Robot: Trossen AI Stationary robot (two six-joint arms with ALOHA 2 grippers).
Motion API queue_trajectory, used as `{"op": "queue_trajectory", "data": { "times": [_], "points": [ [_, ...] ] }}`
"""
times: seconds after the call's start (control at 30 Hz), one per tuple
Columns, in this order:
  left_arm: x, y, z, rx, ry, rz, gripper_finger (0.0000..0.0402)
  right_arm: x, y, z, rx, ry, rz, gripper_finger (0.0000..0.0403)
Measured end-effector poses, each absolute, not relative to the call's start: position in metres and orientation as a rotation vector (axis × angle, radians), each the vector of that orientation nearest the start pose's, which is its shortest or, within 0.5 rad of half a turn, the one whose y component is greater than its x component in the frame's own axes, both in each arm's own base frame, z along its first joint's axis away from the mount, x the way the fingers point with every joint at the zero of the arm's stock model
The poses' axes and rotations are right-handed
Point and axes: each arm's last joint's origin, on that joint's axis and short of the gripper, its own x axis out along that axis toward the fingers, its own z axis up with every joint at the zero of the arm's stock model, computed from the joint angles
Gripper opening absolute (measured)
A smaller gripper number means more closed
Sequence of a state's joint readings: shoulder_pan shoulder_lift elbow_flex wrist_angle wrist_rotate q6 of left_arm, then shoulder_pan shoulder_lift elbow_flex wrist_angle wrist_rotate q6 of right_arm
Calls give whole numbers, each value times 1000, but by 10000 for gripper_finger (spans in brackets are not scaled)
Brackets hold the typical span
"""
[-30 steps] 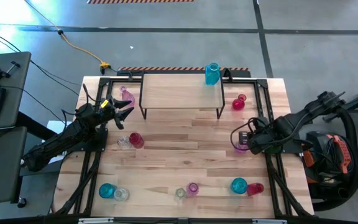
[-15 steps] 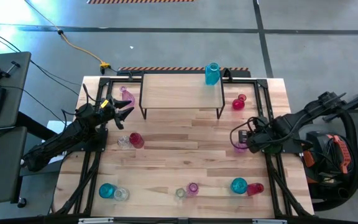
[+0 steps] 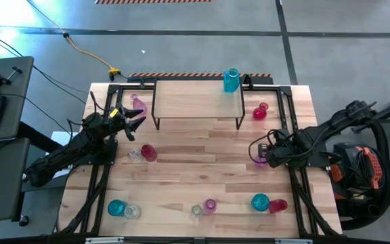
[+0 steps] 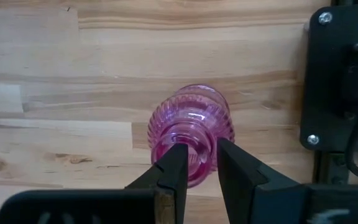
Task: Sort vases onto shelf
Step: Put the middle violet vase on the shelf
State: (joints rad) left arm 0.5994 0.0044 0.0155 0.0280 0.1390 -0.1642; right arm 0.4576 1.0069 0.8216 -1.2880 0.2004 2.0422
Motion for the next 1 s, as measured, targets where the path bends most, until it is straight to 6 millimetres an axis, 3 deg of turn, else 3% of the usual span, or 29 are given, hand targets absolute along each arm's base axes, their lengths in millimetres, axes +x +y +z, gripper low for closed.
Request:
{"op": "queue_trajectory", "data": {
  "times": [0.17, 0.33, 0.53, 1.0],
  "points": [
    [82, 51, 171, -147, -75, 456, 184, 128, 57, 245, 1208, 970, -1154, 55],
    [82, 51, 171, -147, -75, 456, 184, 129, 57, 245, 1212, 969, -1144, 9],
    [82, 51, 171, -147, -75, 456, 184, 130, 58, 247, 1229, 983, -1138, 10],
    [82, 51, 171, -147, -74, 456, 184, 138, 53, 274, 1255, 944, -1055, 2]
  ]
}}
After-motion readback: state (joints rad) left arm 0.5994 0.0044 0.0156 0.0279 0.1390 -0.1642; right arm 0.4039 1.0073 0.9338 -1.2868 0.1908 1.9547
